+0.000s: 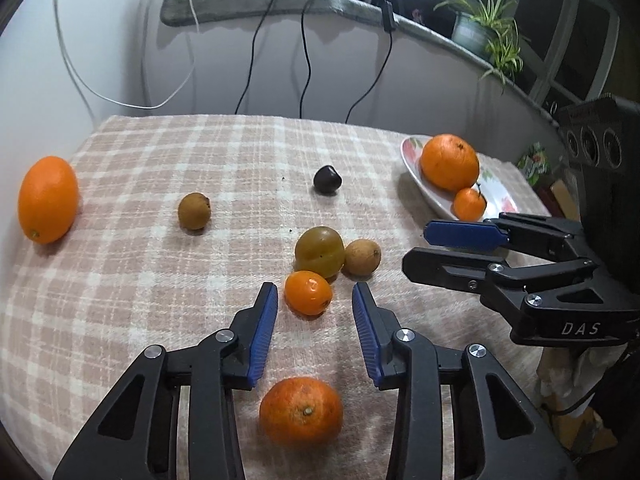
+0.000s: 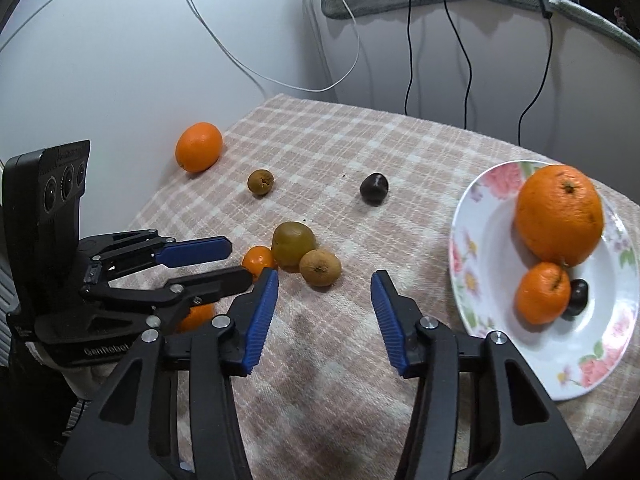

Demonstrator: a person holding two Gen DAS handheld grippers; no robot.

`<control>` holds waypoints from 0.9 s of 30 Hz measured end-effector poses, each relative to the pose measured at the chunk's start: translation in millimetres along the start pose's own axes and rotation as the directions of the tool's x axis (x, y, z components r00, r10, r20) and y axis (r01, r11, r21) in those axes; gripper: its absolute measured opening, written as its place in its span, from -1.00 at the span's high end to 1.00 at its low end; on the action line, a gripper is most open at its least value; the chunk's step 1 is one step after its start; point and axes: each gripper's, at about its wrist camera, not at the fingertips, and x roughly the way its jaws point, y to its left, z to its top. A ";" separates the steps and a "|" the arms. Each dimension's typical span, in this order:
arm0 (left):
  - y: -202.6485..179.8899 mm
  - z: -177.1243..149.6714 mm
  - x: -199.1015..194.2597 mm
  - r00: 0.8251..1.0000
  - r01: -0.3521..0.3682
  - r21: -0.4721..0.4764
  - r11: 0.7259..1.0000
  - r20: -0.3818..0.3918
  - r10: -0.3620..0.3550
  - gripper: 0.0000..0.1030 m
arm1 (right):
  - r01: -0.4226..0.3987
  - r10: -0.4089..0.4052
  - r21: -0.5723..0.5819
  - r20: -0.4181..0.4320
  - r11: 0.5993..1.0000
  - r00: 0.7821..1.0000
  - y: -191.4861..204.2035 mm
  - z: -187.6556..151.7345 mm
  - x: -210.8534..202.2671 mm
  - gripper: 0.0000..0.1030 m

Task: Organize fruits
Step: 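Move both tools back toward the remaining fruits on the table, then grasp a mandarin with the left tool while the right tool grasps a brown kiwi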

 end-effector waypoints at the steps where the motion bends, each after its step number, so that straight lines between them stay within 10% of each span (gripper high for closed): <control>1: -0.7 0.2 2.0 1.000 -0.004 0.005 1.000 -0.008 0.004 0.32 | -0.003 0.003 0.000 -0.004 1.000 1.000 -0.4 0.9 2.0 0.03; 27: 0.6 0.4 17.6 0.999 -0.018 0.022 1.000 -0.032 0.019 0.55 | -0.050 0.054 0.046 -0.088 0.998 0.995 -7.1 10.5 44.1 0.44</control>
